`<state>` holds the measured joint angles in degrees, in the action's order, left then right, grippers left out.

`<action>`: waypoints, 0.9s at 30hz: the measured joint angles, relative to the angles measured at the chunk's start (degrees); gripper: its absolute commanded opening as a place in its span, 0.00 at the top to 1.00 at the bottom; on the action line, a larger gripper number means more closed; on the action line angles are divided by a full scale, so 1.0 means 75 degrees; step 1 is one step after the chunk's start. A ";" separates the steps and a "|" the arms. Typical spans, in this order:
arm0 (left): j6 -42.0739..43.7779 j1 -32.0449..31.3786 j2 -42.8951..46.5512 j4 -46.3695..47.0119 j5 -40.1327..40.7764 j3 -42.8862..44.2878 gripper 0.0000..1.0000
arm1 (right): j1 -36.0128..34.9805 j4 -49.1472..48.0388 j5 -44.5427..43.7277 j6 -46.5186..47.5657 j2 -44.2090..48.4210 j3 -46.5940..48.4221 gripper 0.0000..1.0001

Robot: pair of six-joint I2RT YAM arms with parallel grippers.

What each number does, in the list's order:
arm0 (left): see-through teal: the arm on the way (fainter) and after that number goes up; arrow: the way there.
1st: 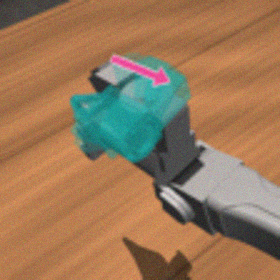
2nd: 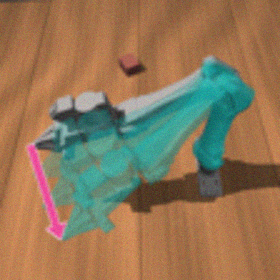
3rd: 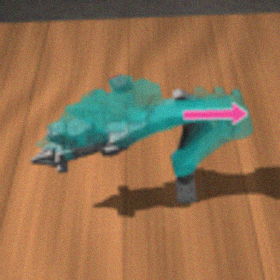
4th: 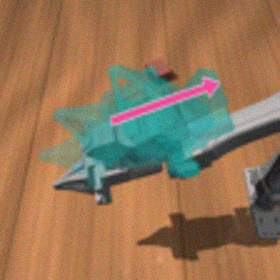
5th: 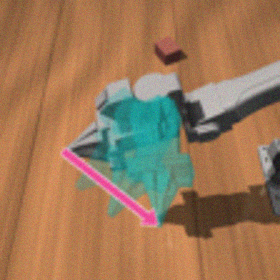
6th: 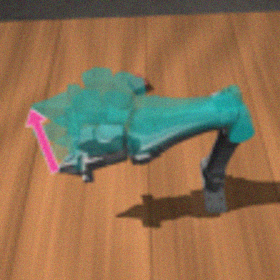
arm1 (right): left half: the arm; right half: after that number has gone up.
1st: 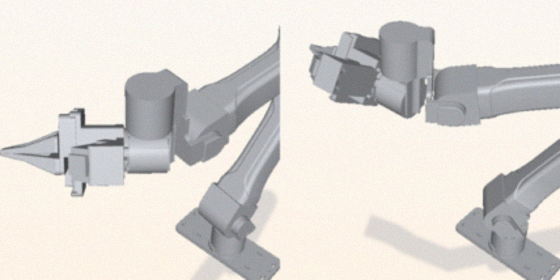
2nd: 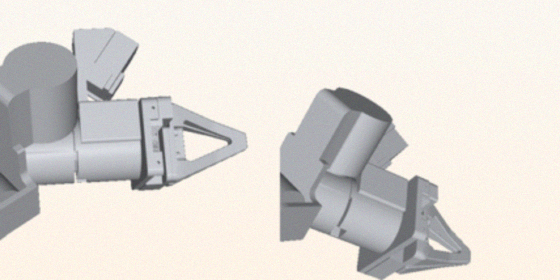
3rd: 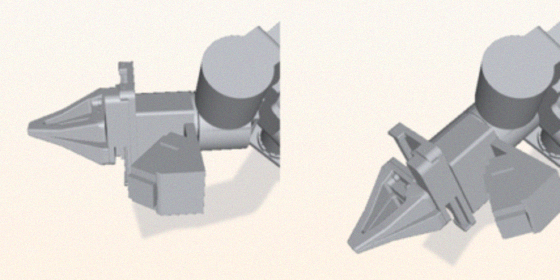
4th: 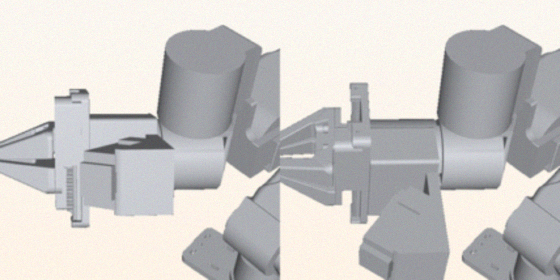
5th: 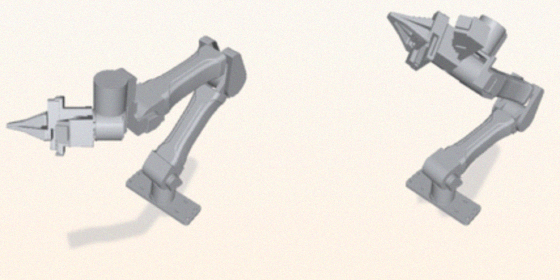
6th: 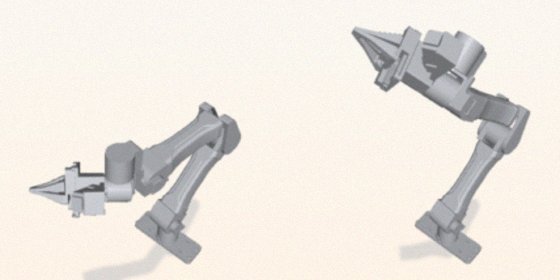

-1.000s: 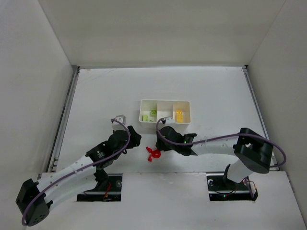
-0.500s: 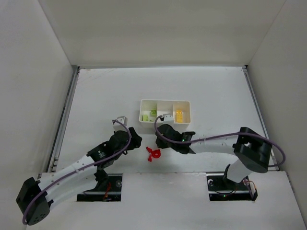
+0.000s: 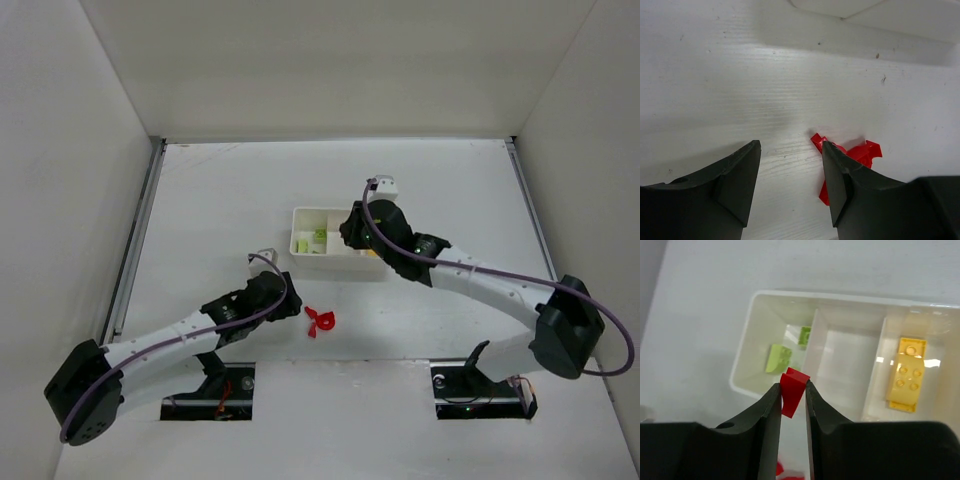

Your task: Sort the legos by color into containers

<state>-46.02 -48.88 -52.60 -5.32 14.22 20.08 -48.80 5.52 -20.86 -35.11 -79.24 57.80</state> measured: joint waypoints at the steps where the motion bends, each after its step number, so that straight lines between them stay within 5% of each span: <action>1: -0.0041 -0.0038 -0.0055 -0.0006 -0.0006 0.0029 0.49 | 0.0125 0.0003 0.0003 0.0087 -0.0198 0.0070 0.73; 7: -0.0187 -0.0280 -0.0513 0.0073 0.0000 0.0289 0.49 | 0.0530 0.0023 0.0009 0.0440 -0.1037 0.0189 0.48; 16: -0.0274 -0.0597 -0.1530 0.0248 0.0280 0.0752 0.49 | 0.0493 -0.0050 0.0070 0.0595 -0.0143 -0.0006 0.46; 27: -0.0729 -0.1207 -0.2649 -0.0012 0.0513 0.1580 0.55 | -0.0364 -0.0181 0.0079 0.0277 0.1912 -0.2095 0.46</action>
<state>-51.48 -57.93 -72.47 -5.41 18.06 31.92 -51.53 4.16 -20.27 -33.04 -64.90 42.09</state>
